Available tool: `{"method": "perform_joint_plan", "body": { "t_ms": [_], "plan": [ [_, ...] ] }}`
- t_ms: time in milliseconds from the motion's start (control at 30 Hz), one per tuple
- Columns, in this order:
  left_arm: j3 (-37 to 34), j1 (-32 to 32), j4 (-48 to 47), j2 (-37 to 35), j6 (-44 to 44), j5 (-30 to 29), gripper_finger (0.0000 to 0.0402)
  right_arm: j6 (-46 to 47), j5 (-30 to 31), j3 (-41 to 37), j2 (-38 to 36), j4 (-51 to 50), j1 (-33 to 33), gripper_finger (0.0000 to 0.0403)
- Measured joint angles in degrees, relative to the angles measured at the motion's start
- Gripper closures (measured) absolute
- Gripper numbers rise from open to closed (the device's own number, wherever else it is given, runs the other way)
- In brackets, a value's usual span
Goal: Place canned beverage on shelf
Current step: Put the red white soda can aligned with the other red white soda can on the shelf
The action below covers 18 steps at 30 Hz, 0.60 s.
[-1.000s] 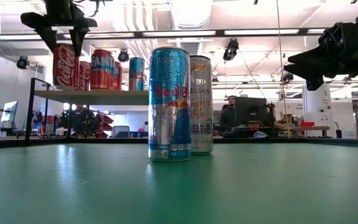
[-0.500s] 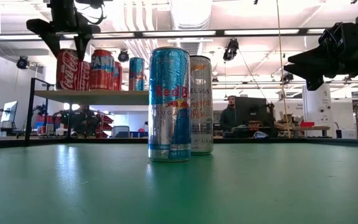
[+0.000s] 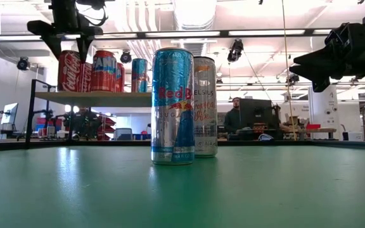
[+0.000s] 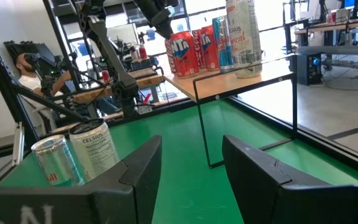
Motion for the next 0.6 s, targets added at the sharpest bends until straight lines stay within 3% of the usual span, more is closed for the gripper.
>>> {"method": "perform_joint_plan", "body": {
  "t_ms": [300,600],
  "plan": [
    [-0.11,-0.02,0.69,-0.02,-0.86,0.83,0.0093,-0.01,0.00,0.00,0.00,0.00,0.01,0.0241],
    [-0.15,0.02,0.59,-0.11,-2.41,0.90,0.0033,0.00,0.00,-0.01,0.02,0.00,0.02,0.0241]
  ]
}}
